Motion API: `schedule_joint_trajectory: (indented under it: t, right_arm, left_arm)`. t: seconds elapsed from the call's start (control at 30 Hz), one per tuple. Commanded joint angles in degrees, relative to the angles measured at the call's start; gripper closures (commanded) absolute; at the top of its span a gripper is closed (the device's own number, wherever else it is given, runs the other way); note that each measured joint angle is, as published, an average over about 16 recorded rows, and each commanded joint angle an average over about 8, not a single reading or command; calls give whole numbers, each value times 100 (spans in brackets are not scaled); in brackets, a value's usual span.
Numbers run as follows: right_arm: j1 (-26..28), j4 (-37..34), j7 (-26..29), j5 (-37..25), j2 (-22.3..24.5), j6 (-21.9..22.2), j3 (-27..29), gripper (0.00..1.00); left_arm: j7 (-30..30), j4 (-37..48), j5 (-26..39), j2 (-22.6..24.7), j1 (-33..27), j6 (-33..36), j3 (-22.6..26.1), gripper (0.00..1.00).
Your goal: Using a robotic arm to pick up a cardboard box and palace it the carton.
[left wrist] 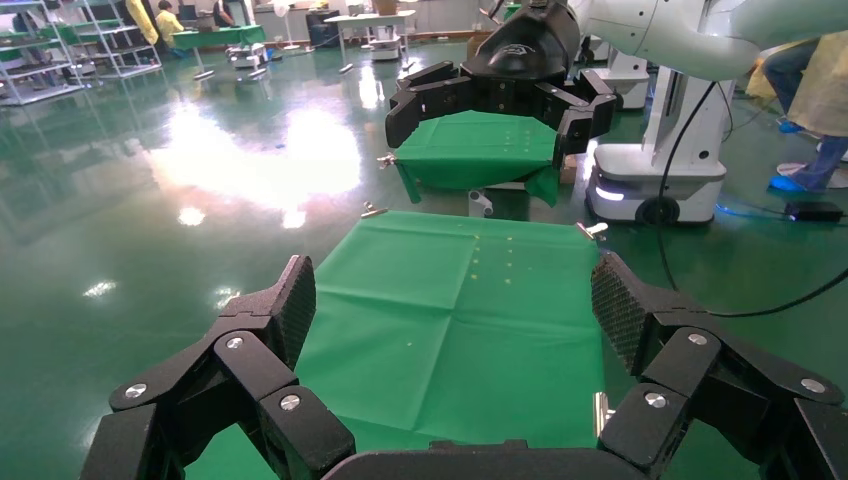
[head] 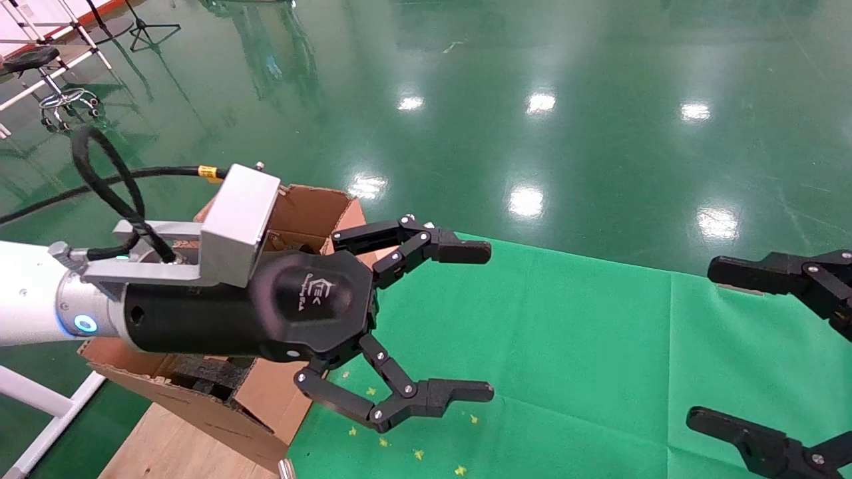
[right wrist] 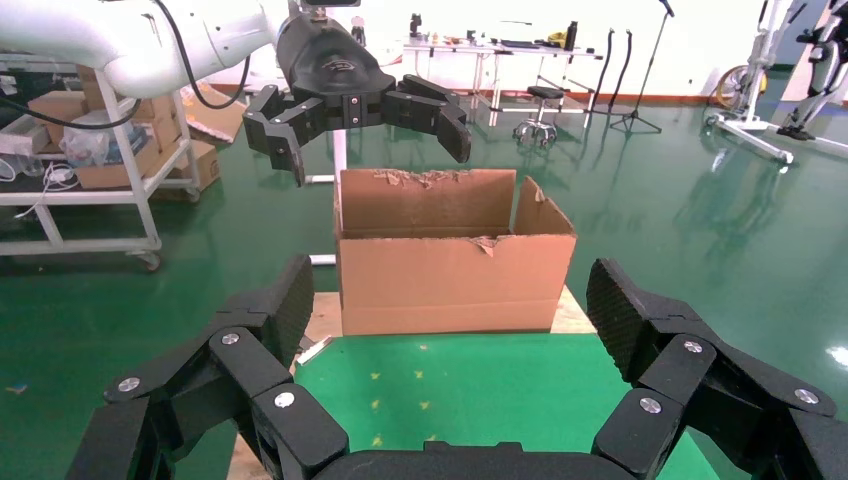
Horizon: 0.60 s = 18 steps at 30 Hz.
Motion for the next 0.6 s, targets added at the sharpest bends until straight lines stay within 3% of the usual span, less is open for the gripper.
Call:
schedule_joint_trajectory:
  t: [0.03,0.6]
  right_arm:
    - [0,0,0,0,0,0,0,0]
    - [0,0,0,0,0,0,0,0]
  left_arm:
    - [0,1,1,0,-1,0,0,0]
    - [0,2,1,0,-2,0,1,0]
